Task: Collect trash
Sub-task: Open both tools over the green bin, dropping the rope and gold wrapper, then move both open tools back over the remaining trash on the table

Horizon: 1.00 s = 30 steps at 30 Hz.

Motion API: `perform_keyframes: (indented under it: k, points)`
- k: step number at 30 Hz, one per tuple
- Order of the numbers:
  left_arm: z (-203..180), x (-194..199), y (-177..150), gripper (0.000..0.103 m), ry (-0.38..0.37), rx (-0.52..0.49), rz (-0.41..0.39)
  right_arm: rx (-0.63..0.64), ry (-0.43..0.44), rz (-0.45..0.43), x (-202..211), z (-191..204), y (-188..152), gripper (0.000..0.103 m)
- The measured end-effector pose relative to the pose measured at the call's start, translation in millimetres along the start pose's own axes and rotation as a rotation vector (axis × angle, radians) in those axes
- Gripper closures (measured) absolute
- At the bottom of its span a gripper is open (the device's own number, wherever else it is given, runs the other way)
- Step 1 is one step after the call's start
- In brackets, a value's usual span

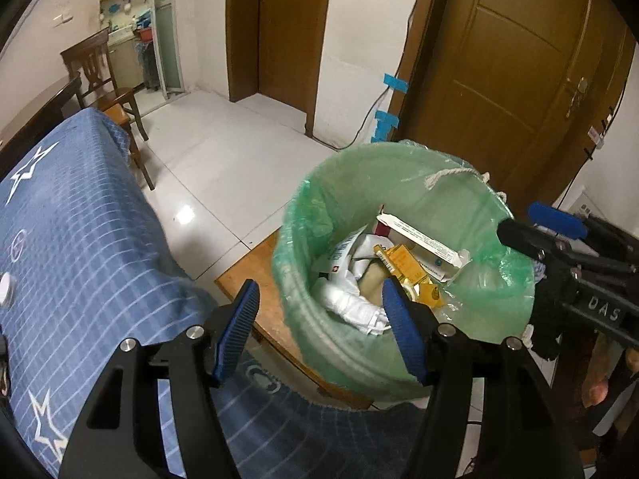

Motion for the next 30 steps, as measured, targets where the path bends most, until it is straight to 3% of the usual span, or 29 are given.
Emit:
perform_keyframes:
  k: [8,15,24,30]
  points:
    - [37.6,51.1,-23.6,0.038,0.016,0.031,-0.063,0.003,0.091,-0.097,44.1,42.5,-22.8,0.028]
    - [98.9,104.2,-62.0,0.038,0.074,0.091,-0.122,0.058,0.226,-0.165,77.2,111.3,-33.7,0.026]
    - [192.5,172.5,-113.5,0.038,0.181,0.203,-0.168,0.179,0.394,-0.148,85.4,219.1,-46.5,0.026]
    - [275.4,219.7,-143.8,0.038,0.277,0.325,-0.205,0.249,0.468,-0.119,80.0,280.4,-51.1,0.026]
Point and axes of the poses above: each gripper's, at about its wrist camera, not at the fingertips, and x roughly against the way its jaws point, z to its left, y to its top, the point moved 4 cm from there along -x, roughly the way its jaws point, and after that the axes turned 2 degrees about x, right-handed, at the moved point
